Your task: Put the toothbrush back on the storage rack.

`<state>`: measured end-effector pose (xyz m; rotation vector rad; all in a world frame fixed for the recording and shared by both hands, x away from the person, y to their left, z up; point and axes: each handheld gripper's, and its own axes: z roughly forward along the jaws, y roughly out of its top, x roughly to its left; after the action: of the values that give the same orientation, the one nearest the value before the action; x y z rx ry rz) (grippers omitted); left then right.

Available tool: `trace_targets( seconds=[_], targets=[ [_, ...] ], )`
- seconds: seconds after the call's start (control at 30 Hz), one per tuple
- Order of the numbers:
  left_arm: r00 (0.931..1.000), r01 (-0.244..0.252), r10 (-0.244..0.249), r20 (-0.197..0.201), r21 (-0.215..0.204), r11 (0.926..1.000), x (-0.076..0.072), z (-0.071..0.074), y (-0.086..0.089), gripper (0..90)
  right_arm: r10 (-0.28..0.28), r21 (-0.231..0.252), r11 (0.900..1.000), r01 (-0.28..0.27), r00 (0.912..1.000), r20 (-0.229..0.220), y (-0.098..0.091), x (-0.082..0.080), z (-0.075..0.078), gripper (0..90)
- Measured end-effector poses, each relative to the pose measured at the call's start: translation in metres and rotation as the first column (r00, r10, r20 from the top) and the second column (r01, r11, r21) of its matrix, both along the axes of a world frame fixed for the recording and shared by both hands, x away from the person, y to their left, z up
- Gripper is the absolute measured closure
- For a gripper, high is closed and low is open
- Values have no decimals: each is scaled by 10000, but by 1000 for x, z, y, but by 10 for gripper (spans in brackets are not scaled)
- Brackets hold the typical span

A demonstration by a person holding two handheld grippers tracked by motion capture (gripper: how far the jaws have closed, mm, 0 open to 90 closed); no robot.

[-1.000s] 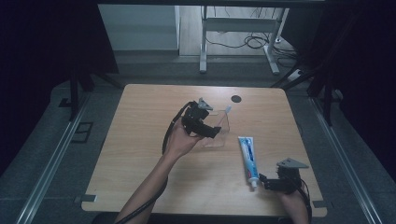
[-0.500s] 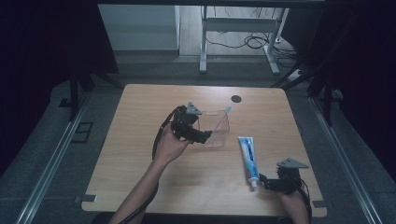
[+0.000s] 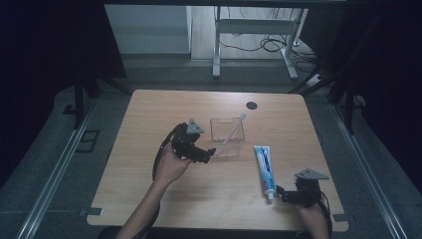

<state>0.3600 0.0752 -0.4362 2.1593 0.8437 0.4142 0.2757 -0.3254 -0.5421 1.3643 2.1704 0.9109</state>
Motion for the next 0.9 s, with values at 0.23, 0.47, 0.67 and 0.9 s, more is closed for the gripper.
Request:
trace_targets(
  seconds=[0.23,0.47,0.67,0.9],
  targets=[
    [9999,-128,129,-7,29,9999,-9,-11,11,0,-61,-2,10000,61,10000,2,1,0,0,58],
    [9994,-286,286,-204,47,9996,-20,-27,23,0,-73,2,10000,73,10000,-14,1,0,0,58],
    [9986,-440,439,-300,-19,9990,-31,-43,35,0,-77,-1,10000,77,10000,-14,1,0,0,58],
    [9976,-600,595,-366,-147,9981,-44,-62,47,0,-73,-3,10000,73,10000,-15,1,0,0,59]
  ],
)
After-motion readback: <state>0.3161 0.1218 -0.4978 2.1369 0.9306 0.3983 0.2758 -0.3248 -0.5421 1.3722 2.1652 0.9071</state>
